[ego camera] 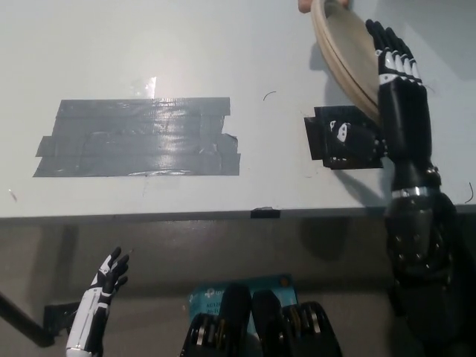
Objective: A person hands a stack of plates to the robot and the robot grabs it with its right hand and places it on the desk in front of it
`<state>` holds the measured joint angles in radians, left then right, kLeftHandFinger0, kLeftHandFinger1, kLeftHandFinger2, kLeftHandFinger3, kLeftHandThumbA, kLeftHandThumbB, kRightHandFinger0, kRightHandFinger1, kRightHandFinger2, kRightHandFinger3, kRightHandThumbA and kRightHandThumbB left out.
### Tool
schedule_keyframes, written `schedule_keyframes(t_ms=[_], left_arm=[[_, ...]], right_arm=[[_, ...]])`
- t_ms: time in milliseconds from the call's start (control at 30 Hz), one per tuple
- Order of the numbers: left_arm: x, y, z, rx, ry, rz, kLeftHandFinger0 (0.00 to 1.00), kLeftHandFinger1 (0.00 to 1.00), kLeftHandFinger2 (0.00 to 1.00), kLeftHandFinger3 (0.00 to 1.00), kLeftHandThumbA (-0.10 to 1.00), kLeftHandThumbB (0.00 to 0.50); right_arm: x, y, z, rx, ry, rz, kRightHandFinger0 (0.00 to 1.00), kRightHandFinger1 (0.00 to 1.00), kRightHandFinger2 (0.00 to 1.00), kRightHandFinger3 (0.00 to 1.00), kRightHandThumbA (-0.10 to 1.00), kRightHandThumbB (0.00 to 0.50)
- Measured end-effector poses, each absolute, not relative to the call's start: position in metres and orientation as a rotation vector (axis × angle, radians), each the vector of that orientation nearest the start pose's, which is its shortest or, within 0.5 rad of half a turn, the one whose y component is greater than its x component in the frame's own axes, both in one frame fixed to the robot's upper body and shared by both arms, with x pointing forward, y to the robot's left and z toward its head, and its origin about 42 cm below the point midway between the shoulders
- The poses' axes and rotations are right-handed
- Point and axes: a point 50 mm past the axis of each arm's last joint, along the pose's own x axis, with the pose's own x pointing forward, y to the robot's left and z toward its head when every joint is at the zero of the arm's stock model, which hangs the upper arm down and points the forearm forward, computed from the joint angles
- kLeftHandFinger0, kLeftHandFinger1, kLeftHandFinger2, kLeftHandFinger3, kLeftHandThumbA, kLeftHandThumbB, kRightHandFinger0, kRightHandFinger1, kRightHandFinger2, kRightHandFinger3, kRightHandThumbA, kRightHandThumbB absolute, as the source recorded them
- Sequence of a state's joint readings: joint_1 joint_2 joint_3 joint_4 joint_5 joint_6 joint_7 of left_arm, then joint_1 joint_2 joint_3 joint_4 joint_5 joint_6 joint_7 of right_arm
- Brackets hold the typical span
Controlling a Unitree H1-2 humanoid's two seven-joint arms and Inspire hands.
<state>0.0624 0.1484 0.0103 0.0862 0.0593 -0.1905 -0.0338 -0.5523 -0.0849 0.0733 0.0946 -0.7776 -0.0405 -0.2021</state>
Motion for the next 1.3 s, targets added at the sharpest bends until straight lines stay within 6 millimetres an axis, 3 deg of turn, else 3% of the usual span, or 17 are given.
schedule_keyframes(t_ms=[300,733,900,967,1000,1067,1100,1133,1167,1200,1267,1300], left_arm=[[0.26,0.266,0.072,0.213,-0.039,-0.03,1.0,1.0,1.0,1.0,1.0,0.204],[0.26,0.266,0.072,0.216,-0.04,-0.031,1.0,1.0,1.0,1.0,1.0,0.178],[0.26,0.266,0.072,0.218,-0.042,-0.032,0.99,1.0,1.0,1.0,1.0,0.177],[0.26,0.266,0.073,0.218,-0.042,-0.032,1.0,1.0,1.0,1.0,1.0,0.177],[0.261,0.266,0.073,0.218,-0.043,-0.032,1.0,1.0,1.0,1.0,1.0,0.184],[0.261,0.266,0.073,0.217,-0.043,-0.032,1.0,1.0,1.0,1.0,1.0,0.183],[0.261,0.266,0.073,0.217,-0.044,-0.032,1.0,1.0,1.0,1.0,1.0,0.191],[0.261,0.266,0.073,0.217,-0.044,-0.032,1.0,1.0,1.0,1.0,1.0,0.187],[0.261,0.266,0.073,0.217,-0.044,-0.032,1.0,1.0,1.0,1.0,1.0,0.186],[0.261,0.266,0.073,0.218,-0.044,-0.032,1.0,1.0,1.0,1.0,1.0,0.185],[0.261,0.266,0.073,0.218,-0.045,-0.032,1.0,1.0,1.0,1.0,1.0,0.185],[0.262,0.265,0.074,0.218,-0.046,-0.033,1.0,1.0,1.0,1.0,1.0,0.188]], right_arm=[[0.453,-0.178,0.255,-0.88,-0.518,-0.166,1.0,1.0,1.0,1.0,0.99,0.423],[0.471,-0.177,0.246,-0.921,-0.47,-0.178,1.0,1.0,1.0,1.0,0.77,0.463],[0.476,-0.172,0.239,-0.951,-0.466,-0.18,1.0,1.0,1.0,1.0,0.78,0.479],[0.477,-0.17,0.239,-0.96,-0.471,-0.185,1.0,1.0,1.0,1.0,0.78,0.475],[0.479,-0.168,0.239,-0.973,-0.486,-0.196,1.0,1.0,1.0,1.0,0.71,0.465],[0.481,-0.167,0.24,-0.98,-0.504,-0.208,1.0,1.0,1.0,1.0,0.69,0.43],[0.482,-0.166,0.24,-0.979,-0.509,-0.214,0.16,0.08,0.14,0.27,0.85,0.249],[0.484,-0.166,0.24,-0.977,-0.52,-0.219,0.03,0.02,0.03,0.14,0.81,0.229],[0.484,-0.166,0.242,-0.974,-0.53,-0.22,0.01,0.0,0.01,0.06,0.79,0.212],[0.484,-0.166,0.243,-0.97,-0.539,-0.221,0.27,0.0,0.0,0.06,0.88,0.103],[0.485,-0.166,0.245,-0.963,-0.556,-0.224,0.16,0.0,0.0,0.05,0.95,0.068],[0.485,-0.167,0.246,-0.961,-0.561,-0.227,0.14,0.0,0.0,0.11,0.97,0.045]])
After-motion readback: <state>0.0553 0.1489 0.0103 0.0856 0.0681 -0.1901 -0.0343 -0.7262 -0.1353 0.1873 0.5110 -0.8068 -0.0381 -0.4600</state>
